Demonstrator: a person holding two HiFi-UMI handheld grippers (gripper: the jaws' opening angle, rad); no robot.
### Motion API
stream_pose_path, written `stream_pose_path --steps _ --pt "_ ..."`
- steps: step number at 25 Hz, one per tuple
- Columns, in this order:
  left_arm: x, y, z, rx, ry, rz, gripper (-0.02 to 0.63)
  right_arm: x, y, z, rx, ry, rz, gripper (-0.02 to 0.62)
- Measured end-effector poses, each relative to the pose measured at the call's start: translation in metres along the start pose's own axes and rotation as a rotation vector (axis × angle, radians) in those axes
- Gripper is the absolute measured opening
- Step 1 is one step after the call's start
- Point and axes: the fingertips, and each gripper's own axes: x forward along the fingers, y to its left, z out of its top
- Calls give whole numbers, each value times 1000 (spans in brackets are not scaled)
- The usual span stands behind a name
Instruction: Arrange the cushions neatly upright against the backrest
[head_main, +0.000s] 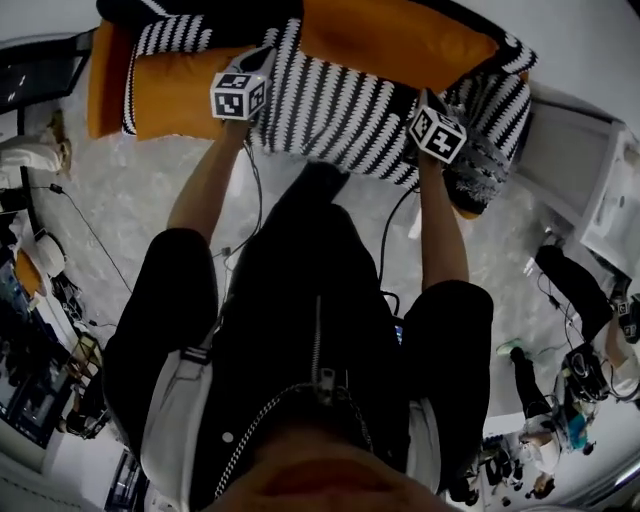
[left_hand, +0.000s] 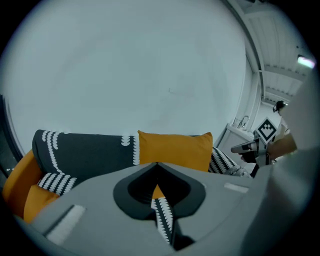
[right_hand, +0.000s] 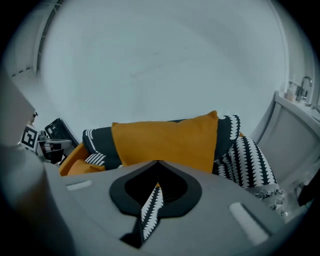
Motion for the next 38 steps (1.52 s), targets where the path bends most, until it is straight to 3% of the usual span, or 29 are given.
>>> stream_pose_path --steps 4,8,13,17,23,29,35,38 --pt "-81 3 -36 9 -31 14 9 -40 77 -38 -33 -88 111 3" --pt "-161 -14 -76 47 -26 -2 9 -99 123 -79 -85 -140 150 3" --pt "-244 -3 -108 121 16 27 9 -142 175 -119 -73 -141 203 3" --pt "-292 20 -116 108 25 109 9 -151 216 -147 -106 -94 278 3" --pt "-326 48 -132 67 6 208 9 -141 279 -169 -286 -18 407 3" --pt "-376 148 -172 19 -15 270 9 -104 395 -182 -374 9 454 3" --pt "-412 221 -210 -53 -6 294 9 -81 462 -197 -435 60 420 3" --pt "-434 283 -239 -72 20 301 9 -67 507 -207 -429 77 390 3"
